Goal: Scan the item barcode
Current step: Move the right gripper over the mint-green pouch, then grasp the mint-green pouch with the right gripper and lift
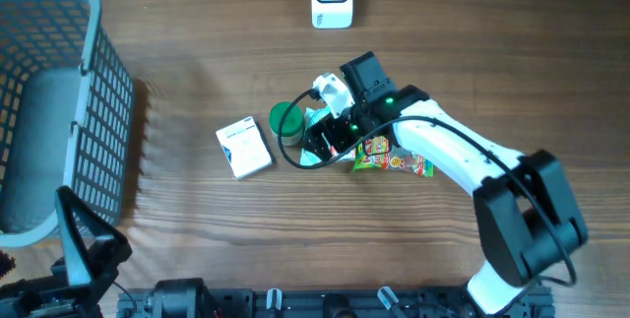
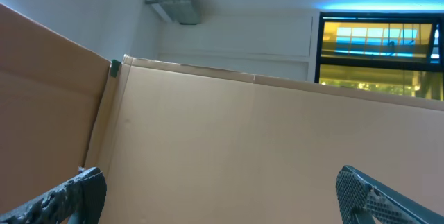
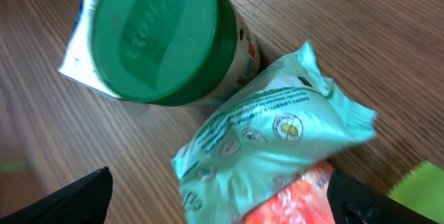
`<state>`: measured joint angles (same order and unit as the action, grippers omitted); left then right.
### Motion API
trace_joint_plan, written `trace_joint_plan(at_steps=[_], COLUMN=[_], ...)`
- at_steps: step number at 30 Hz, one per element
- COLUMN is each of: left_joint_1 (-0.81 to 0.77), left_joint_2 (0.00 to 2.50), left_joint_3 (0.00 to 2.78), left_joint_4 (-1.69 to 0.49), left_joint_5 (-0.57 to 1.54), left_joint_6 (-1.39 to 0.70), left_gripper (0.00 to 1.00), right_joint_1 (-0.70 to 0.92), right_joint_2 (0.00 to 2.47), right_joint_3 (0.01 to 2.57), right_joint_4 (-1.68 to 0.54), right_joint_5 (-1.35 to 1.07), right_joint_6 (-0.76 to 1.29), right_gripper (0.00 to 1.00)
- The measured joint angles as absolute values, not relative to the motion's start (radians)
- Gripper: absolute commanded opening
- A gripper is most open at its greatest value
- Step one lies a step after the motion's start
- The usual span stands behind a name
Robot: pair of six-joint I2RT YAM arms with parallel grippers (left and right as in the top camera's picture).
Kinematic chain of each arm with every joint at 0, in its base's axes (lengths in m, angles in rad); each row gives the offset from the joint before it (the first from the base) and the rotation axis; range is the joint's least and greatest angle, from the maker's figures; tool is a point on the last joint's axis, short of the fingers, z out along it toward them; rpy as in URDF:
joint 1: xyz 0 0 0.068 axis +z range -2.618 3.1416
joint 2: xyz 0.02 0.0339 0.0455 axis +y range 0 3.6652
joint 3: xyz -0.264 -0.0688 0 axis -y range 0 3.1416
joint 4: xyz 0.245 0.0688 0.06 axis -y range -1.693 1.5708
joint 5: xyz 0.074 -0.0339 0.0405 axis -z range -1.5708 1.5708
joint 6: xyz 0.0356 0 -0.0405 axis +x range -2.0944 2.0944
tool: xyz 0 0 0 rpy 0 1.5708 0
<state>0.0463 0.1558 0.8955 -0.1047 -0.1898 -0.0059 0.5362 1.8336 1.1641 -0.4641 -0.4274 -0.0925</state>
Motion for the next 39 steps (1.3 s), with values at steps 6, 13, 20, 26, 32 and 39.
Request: trace_joint_plan(at_steps=[6,13,20,26,32,39], left_joint_1=[0.046,0.046,0.046,0.046,0.046,0.046], left_joint_2=[0.156,0.156,0.156,0.156,0.156,0.156], left_joint_3=[0.896,0.895,0.896,0.895,0.895,0.895], left_joint_4=[-0.104,-0.104,-0.109,-0.111,-0.112,-0.12], left_joint_5=[-0.19,-0.19,-0.19,-0.189,-0.19,-0.19], left_joint_6=[-0.006,-0.006,-0.006,-0.006,-0.006,-0.006], left_gripper=[1.0,1.0,1.0,1.0,1.0,1.0], right_joint_1=[0.535,0.535,0.535,0.535,0.521,0.453], right_joint_2=[1.913,1.915,1.916,1.975,1.976,1.989], right_joint_3=[1.171,1.171,1.171,1.182,1.189,1.203], right_joint_4=[-0.429,-0.361,-0.305,-0.383,-0.42,-0.378], right_joint_5=[-0.449,-0.449,-0.448,-0.447,-0.475,-0.602], right_joint_6=[-0.123,-0.137,-0.152,-0.204,-0.247,-0.237], right_gripper=[1.0,1.0,1.0,0.96,0.96,0.96])
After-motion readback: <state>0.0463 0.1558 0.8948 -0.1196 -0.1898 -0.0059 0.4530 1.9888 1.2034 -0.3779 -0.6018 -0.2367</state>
